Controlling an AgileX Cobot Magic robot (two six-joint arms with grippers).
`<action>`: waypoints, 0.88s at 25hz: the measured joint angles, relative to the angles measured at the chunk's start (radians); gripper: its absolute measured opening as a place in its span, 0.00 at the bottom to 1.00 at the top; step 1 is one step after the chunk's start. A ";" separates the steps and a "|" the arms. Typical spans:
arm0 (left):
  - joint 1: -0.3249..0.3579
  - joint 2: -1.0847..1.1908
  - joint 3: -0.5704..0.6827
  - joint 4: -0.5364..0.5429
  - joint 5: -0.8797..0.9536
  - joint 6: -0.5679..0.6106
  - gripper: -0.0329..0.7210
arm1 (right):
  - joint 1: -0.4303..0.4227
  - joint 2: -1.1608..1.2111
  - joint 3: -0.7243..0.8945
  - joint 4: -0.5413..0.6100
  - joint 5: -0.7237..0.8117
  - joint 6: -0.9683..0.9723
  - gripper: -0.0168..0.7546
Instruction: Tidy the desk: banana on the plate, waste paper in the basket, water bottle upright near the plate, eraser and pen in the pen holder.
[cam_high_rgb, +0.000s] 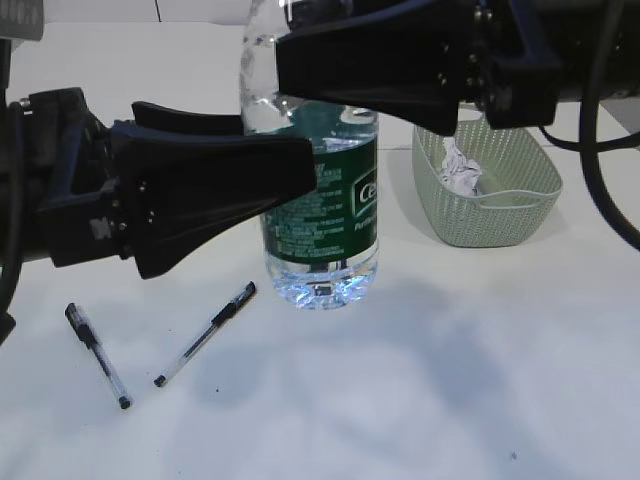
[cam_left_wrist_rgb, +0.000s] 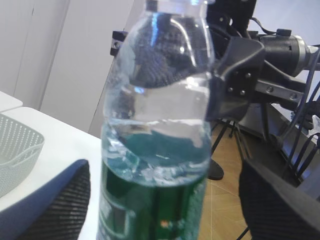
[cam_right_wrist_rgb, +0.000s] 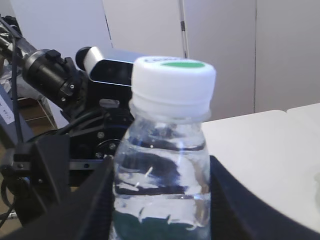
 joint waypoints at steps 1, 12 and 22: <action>0.000 0.002 0.000 0.000 0.000 0.000 0.95 | 0.014 0.000 0.000 0.000 0.000 -0.005 0.48; -0.001 0.007 0.000 0.000 -0.036 0.000 0.95 | 0.104 0.000 0.000 0.049 -0.034 -0.045 0.48; -0.002 0.007 0.000 0.002 -0.052 0.000 0.72 | 0.114 0.000 0.000 0.060 -0.045 -0.049 0.48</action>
